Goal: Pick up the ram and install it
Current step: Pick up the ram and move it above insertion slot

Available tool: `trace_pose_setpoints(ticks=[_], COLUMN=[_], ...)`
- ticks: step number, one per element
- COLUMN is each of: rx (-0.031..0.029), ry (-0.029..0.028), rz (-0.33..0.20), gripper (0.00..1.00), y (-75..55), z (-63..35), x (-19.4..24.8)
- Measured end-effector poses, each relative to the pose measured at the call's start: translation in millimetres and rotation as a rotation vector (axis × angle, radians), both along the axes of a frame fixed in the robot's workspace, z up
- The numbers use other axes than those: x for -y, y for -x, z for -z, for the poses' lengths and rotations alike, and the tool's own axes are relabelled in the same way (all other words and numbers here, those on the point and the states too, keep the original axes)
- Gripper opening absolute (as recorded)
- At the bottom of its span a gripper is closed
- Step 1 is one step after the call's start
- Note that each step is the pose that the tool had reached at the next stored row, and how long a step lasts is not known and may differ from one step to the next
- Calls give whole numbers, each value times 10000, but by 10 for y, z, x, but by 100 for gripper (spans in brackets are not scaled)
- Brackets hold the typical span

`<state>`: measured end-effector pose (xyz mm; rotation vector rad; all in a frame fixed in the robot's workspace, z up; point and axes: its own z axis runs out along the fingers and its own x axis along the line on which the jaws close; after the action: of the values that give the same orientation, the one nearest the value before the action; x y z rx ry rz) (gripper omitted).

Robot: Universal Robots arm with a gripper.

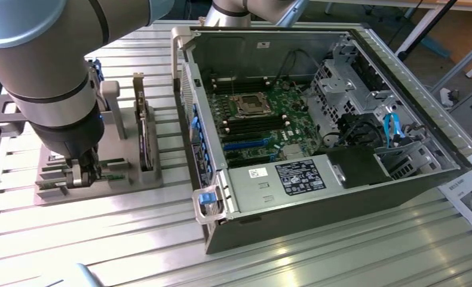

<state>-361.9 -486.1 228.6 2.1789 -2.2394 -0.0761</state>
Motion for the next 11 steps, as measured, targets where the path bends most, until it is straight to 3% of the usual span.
trace_pose_setpoints(ticks=[11], rx=[0], ry=[0], rz=[0], gripper=[12], y=[0], z=[-118], x=[0])
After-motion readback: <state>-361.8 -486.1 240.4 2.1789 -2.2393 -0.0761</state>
